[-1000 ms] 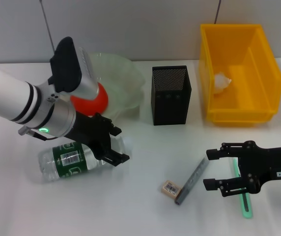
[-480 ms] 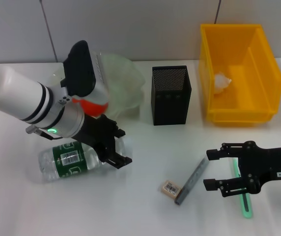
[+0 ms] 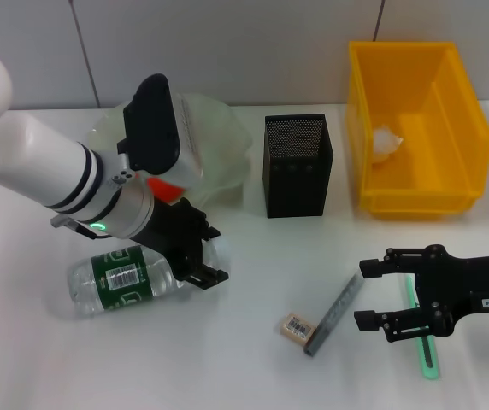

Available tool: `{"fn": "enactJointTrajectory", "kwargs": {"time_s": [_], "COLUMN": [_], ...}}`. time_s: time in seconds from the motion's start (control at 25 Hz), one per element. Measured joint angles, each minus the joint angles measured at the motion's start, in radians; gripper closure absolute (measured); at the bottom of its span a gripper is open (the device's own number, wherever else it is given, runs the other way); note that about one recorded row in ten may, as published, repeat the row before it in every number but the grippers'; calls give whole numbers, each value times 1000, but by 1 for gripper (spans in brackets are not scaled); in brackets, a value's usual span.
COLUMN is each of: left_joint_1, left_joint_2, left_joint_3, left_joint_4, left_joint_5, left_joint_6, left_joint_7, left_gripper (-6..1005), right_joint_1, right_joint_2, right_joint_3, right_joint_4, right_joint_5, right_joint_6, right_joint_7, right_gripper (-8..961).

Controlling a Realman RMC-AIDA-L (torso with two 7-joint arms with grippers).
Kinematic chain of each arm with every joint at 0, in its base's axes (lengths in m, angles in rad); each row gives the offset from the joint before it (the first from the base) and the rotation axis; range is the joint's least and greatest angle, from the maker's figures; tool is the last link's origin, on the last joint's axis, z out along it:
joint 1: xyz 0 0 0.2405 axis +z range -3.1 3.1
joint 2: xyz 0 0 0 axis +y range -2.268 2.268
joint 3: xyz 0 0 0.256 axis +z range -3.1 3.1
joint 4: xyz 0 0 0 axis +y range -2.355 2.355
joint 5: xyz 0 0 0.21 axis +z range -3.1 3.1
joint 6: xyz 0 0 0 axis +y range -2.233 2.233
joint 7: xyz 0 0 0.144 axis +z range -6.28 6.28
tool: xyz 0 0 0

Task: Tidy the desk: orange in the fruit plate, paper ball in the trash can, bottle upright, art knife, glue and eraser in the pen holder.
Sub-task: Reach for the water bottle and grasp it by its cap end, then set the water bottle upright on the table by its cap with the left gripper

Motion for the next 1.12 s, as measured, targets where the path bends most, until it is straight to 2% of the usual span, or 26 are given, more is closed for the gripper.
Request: {"fn": "enactJointTrajectory", "kwargs": {"time_s": [0.12,0.32,0.76,1.12], "left_joint_1": [1,1,-3,-3], "left_joint_2": [1,3,0,1], "left_joint_3": [37,52,97,91], "left_joint_4": [0,0,6,37], "left_joint_5": [0,3,32,28], "left_joint_6": [-21,-32,-60,-36], "left_joint_7": [-16,-23,-46,-66], "left_gripper": [245,411,479,563], "right_joint_1": [0,0,2,5], "right_joint_2": [0,0,0,-3], "right_joint_3": [2,4,8,8], "right_joint_4": [0,0,0,0], "right_joint_5": [0,0,0,0], "right_joint_6": [0,0,0,0], "right_joint_7": [0,0,0,0], "right_gripper": [138,138,138,138]}}
